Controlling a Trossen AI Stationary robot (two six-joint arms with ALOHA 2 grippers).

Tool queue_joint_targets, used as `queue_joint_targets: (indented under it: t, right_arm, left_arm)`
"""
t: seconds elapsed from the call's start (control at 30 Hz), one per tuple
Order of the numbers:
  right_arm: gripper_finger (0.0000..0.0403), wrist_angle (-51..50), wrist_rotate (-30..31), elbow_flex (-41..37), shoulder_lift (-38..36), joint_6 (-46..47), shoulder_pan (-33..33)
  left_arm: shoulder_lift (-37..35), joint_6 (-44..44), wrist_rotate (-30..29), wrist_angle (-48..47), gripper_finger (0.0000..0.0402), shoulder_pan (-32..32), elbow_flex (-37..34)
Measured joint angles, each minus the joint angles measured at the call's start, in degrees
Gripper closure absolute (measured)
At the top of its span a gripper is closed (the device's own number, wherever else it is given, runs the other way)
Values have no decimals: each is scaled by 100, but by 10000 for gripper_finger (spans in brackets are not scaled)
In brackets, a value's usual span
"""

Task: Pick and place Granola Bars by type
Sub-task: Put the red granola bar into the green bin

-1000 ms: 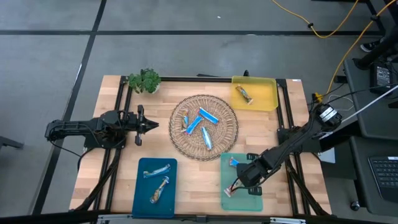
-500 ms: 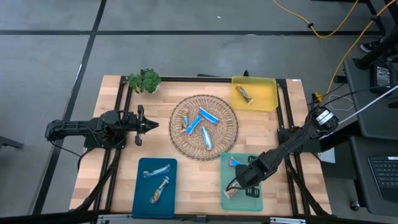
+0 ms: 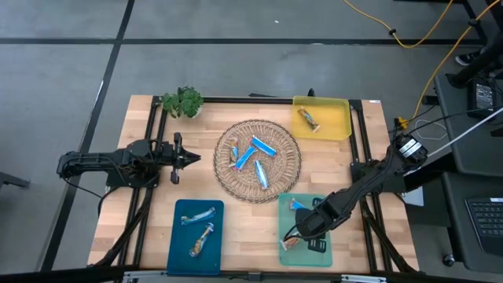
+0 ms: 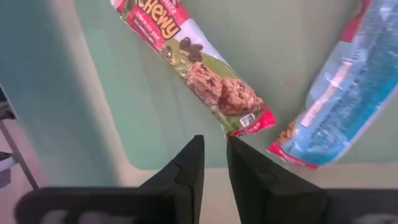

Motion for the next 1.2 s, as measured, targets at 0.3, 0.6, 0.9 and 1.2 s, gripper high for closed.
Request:
queue_joint_targets:
  t: [0.3, 0.6, 0.9, 1.2]
  right_arm:
    - [329, -846, 246, 641, 0, -59, -9]
    - [329, -1448, 465, 1137, 0, -74, -17]
    - [328, -1681, 887, 1599, 0, -156, -89]
    - [273, -2502, 1344, 2468, 0, -798, -512]
  left_arm:
    - [-1, -2, 0, -2, 374, -2, 2]
    - [-2, 0, 0, -1, 375, -1, 0]
    - [0, 0, 0, -2, 376, -2, 2]
    - [1, 0, 0, 0, 373, -2, 0]
